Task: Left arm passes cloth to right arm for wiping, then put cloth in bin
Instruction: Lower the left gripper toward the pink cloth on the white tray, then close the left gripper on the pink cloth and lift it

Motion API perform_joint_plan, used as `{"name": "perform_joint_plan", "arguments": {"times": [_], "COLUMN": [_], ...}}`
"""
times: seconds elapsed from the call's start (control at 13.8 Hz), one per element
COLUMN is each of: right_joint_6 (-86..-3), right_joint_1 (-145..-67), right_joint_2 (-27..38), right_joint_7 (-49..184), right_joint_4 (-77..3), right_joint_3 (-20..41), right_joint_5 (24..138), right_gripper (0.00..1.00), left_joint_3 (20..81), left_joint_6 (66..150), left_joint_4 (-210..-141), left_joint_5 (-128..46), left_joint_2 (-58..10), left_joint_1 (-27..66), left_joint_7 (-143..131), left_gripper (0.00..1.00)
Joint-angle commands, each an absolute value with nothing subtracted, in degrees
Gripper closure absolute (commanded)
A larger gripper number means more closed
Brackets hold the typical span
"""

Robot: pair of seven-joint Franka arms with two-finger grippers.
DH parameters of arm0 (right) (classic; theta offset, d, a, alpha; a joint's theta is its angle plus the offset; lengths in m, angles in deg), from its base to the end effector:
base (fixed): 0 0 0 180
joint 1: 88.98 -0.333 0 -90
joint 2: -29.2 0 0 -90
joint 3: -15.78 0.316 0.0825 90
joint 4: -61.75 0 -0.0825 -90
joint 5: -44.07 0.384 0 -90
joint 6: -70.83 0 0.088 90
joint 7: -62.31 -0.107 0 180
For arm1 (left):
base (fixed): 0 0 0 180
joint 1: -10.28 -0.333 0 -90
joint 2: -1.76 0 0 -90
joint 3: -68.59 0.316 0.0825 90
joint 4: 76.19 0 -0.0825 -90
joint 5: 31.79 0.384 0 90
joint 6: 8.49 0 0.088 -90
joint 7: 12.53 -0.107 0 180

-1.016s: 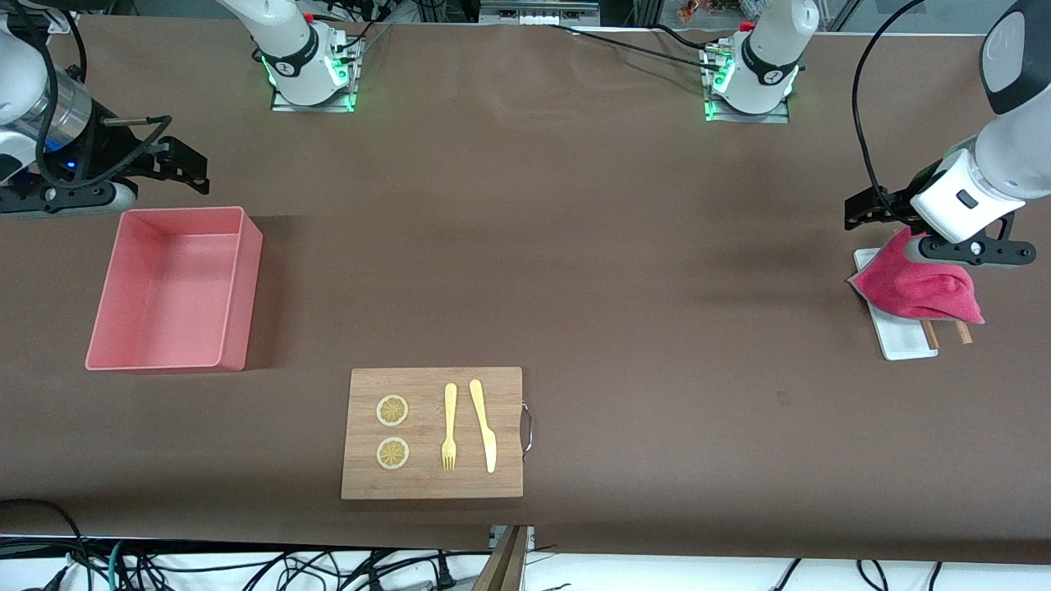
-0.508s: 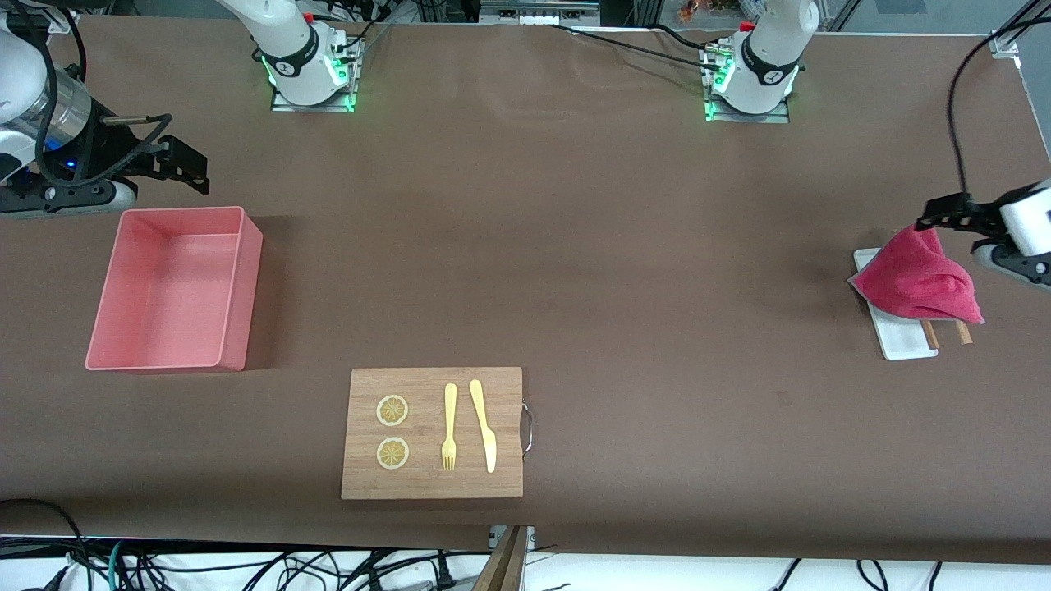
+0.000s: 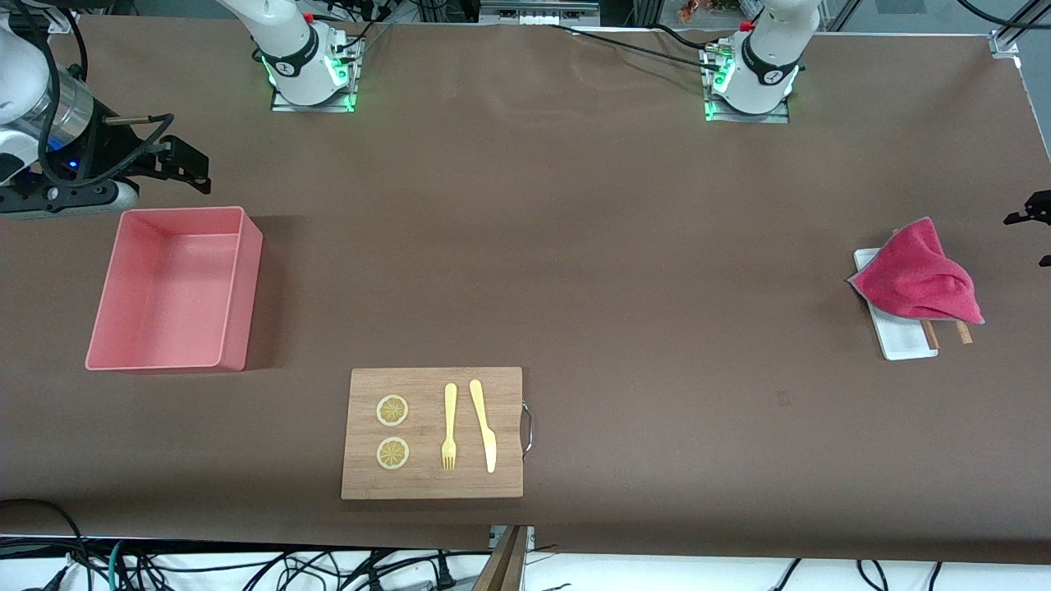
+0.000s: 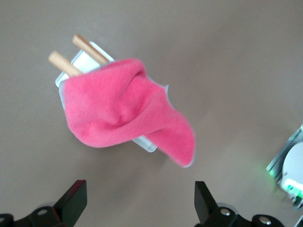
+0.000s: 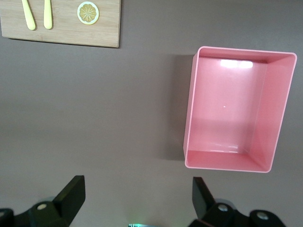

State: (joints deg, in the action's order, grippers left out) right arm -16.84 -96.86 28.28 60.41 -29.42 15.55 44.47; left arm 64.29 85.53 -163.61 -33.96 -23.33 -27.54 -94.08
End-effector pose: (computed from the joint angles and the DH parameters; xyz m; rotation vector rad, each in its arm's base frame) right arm 0.5488 0.0745 0.6026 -3.1348 -0.1575 0.1216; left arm 0.5360 0.3579 0.3849 2.5897 -1.1373 -0.1624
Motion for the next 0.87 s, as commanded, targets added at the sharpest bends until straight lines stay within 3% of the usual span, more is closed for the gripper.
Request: {"name": "perform_joint_plan", "arguments": {"times": [0.0,0.51,0.8], "right_joint_6": [-15.66,-14.43,-13.47], "right_joint_1": [-97.06,-97.06,-96.97], "right_joint_2": [28.06,28.23,29.28], "right_joint_7": [61.08,60.64,60.64], "right_joint_4": [-28.34,-29.12,-29.92], "right_joint_3": [15.60,15.69,15.60], "right_joint_5": [44.33,44.51,44.60], "right_gripper": [0.00,0.00,0.00], "left_joint_3": [63.58,63.58,63.58], "left_joint_6": [87.38,95.65,95.13], "left_joint_4": [-155.92,-156.08,-155.91], "left_joint_5": [-38.63,-47.08,-47.00], "left_joint_2": [-33.64,-42.62,-42.45], "left_joint_1": [-30.32,-32.60,-32.87], "left_joint_7": [-108.29,-119.58,-119.76], "left_gripper": [0.00,0.00,0.83]}}
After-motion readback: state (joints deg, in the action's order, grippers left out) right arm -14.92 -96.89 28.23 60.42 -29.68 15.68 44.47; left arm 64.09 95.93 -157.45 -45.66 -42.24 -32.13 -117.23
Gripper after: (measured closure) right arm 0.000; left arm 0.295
